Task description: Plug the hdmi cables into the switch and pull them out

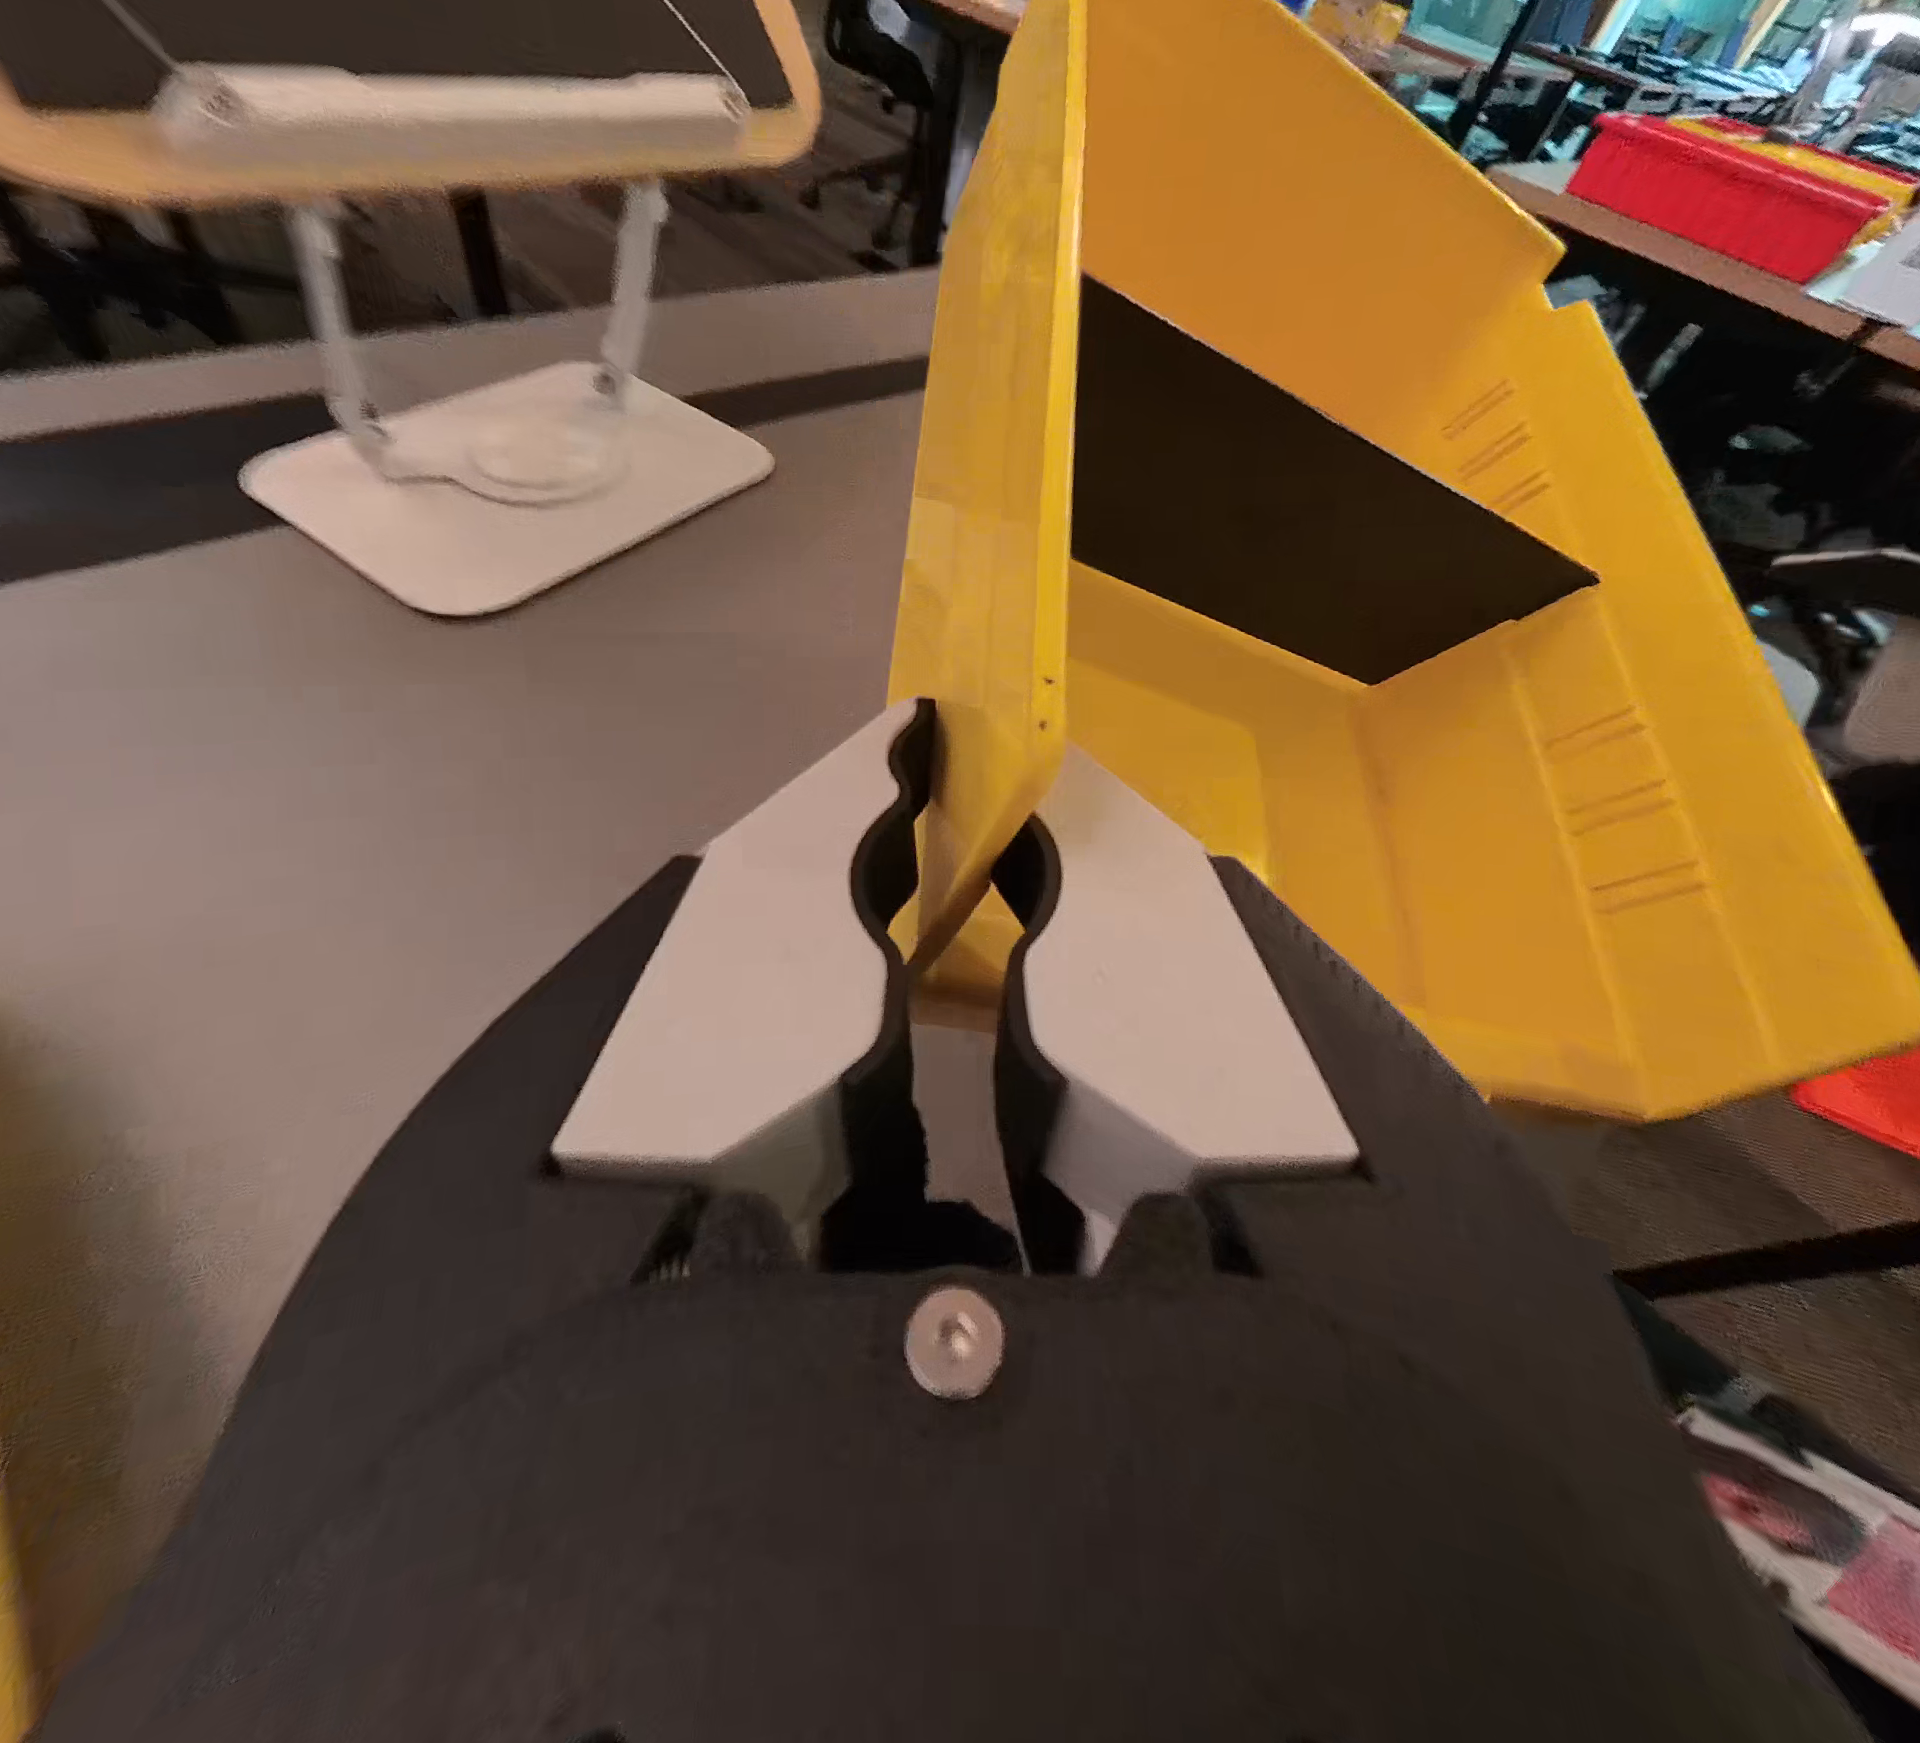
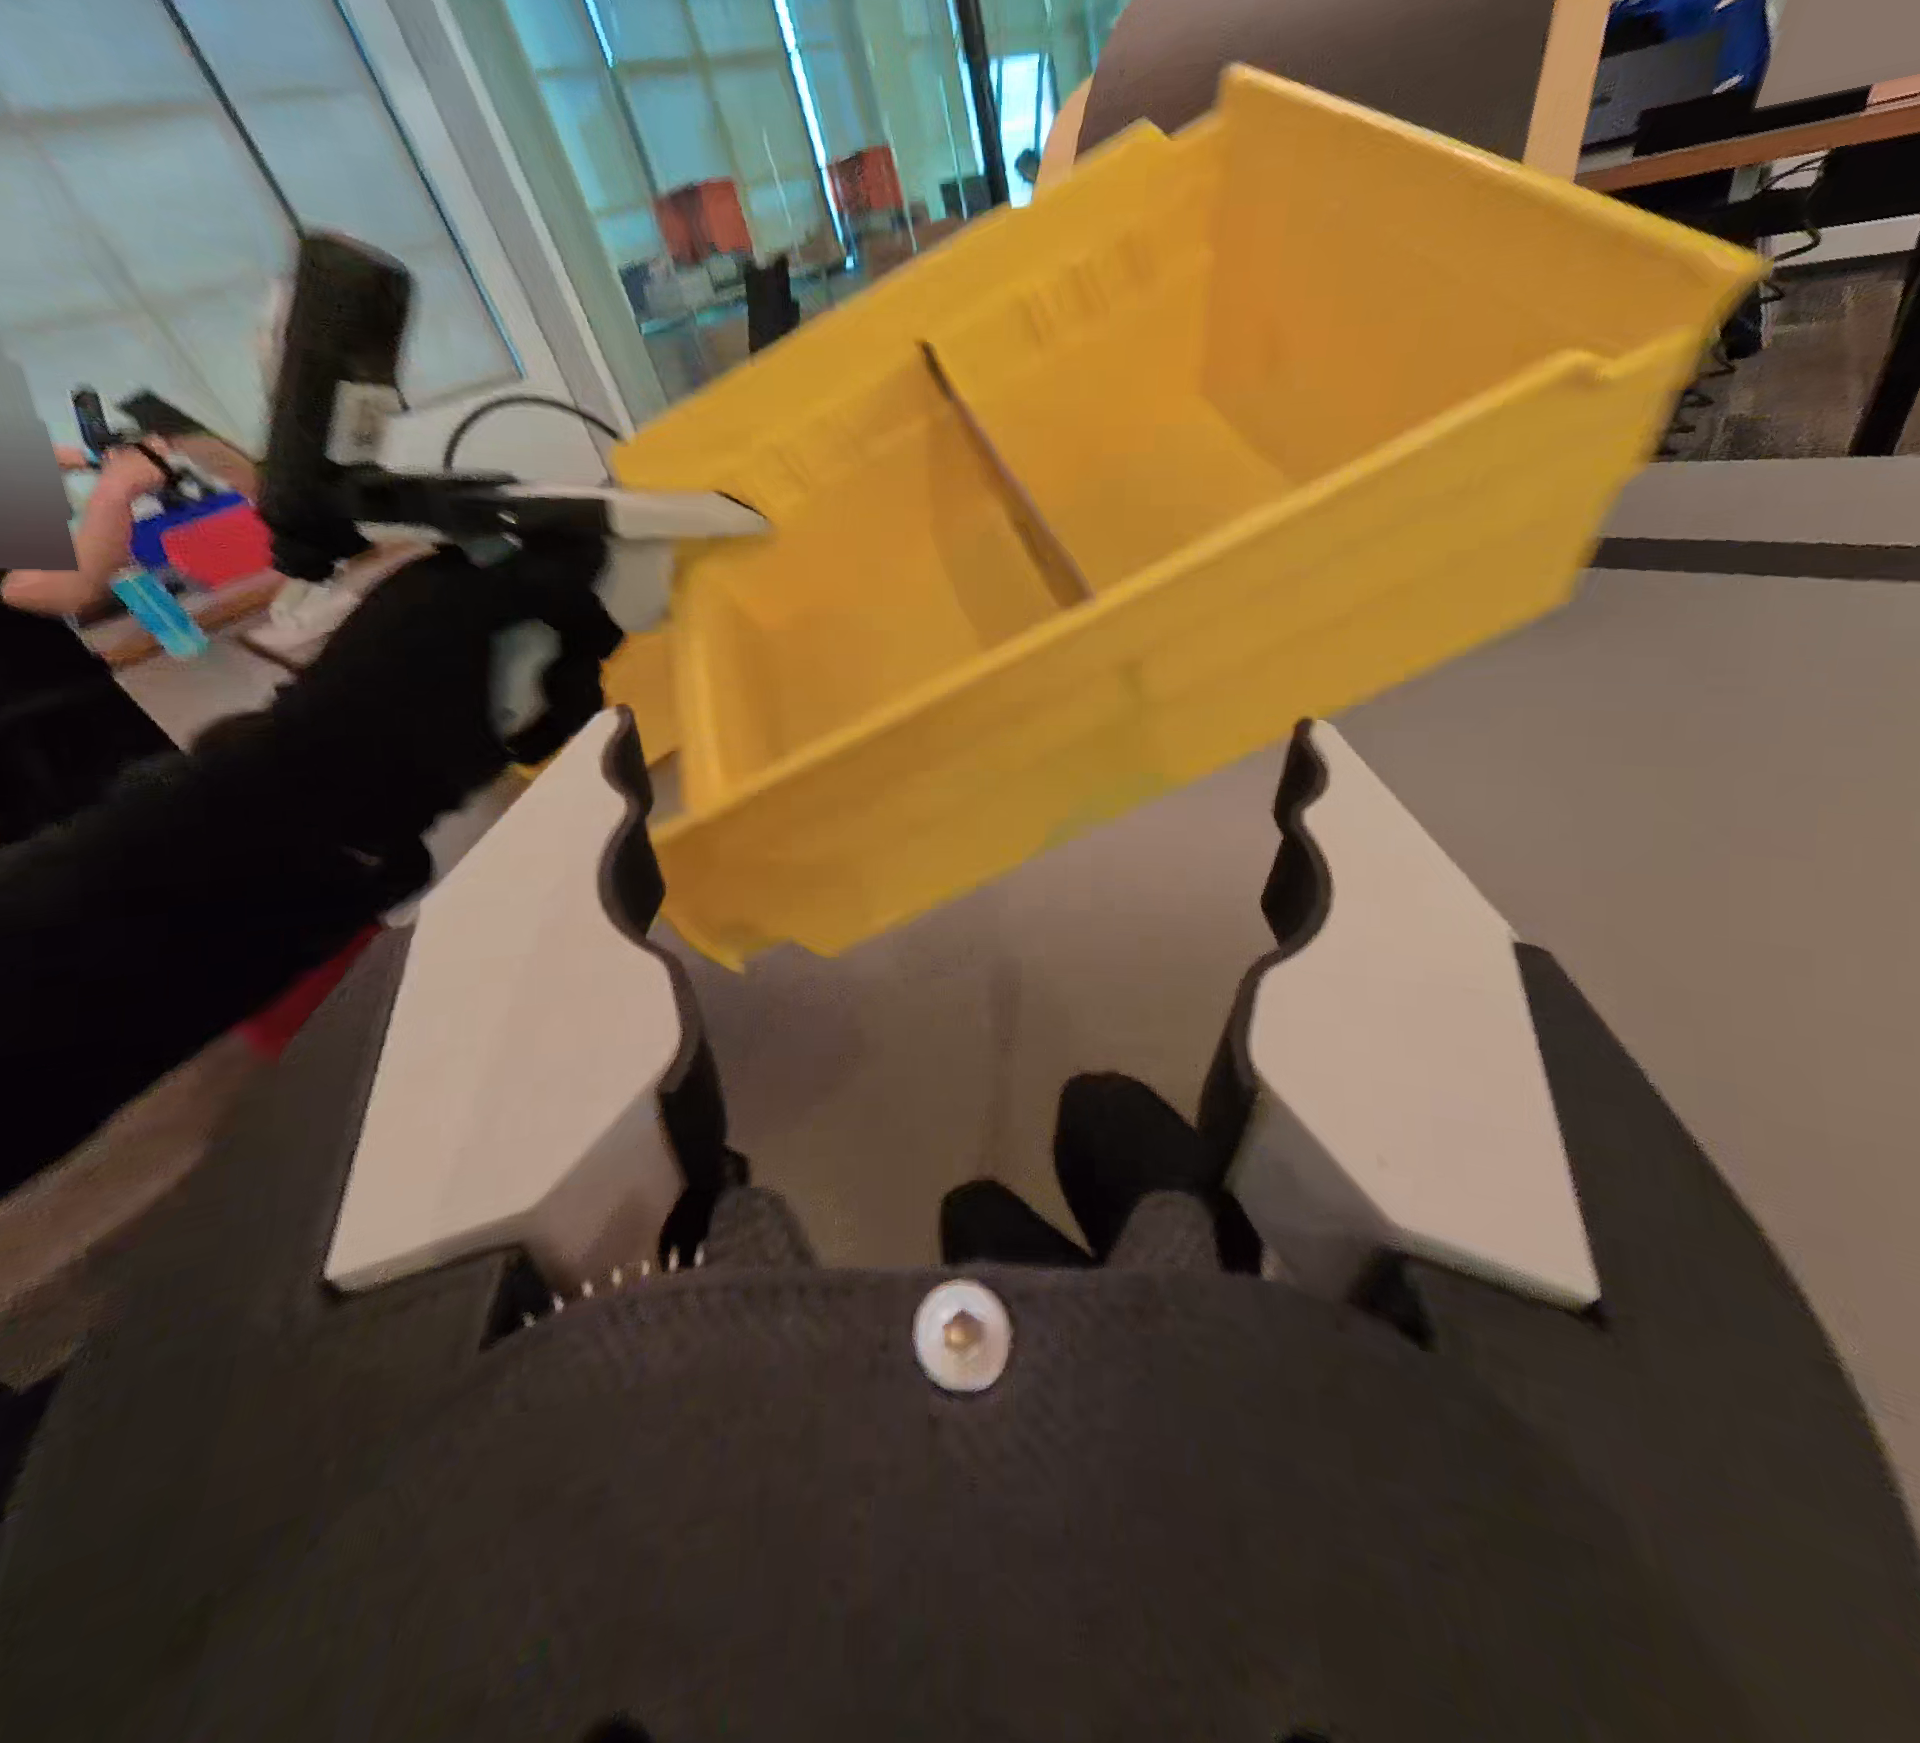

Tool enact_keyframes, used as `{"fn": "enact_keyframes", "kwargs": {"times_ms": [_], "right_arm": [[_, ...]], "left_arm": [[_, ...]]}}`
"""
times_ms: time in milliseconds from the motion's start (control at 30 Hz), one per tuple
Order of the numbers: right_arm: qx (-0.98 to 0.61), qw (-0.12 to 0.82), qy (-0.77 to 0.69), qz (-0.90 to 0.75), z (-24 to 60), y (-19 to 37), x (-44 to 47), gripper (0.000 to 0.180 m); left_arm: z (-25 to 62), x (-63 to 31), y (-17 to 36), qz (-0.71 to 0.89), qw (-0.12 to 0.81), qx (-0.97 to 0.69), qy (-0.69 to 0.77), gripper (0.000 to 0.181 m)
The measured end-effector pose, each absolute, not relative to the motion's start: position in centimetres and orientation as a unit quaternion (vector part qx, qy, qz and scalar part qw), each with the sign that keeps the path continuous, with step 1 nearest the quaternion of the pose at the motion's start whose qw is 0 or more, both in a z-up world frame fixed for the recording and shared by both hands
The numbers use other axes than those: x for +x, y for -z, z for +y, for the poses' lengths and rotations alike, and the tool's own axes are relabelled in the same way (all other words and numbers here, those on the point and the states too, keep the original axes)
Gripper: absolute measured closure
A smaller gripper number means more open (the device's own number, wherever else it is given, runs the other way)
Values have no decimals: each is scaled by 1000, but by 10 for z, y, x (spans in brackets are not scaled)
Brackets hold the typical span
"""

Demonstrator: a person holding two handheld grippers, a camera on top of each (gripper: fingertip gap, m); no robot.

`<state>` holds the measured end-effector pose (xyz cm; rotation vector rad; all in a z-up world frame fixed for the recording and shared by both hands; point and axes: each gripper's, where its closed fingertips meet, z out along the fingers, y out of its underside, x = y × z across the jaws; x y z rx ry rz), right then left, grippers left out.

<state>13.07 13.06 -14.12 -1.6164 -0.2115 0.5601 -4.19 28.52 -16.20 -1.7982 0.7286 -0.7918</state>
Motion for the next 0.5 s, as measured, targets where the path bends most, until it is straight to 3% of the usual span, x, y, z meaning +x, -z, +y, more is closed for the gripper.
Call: {"fn": "enact_keyframes", "kwargs": {"times_ms": [167, 500], "right_arm": [[-729, 634, -246, -83, 130, 171, 119, 45], [-764, 619, -170, -64, 153, 191, 166, 47]], "left_arm": [[280, 29, 205, 318, 457, -759, 338, 176], [267, 104, 250, 292, 413, -771, 387, 171]]}}
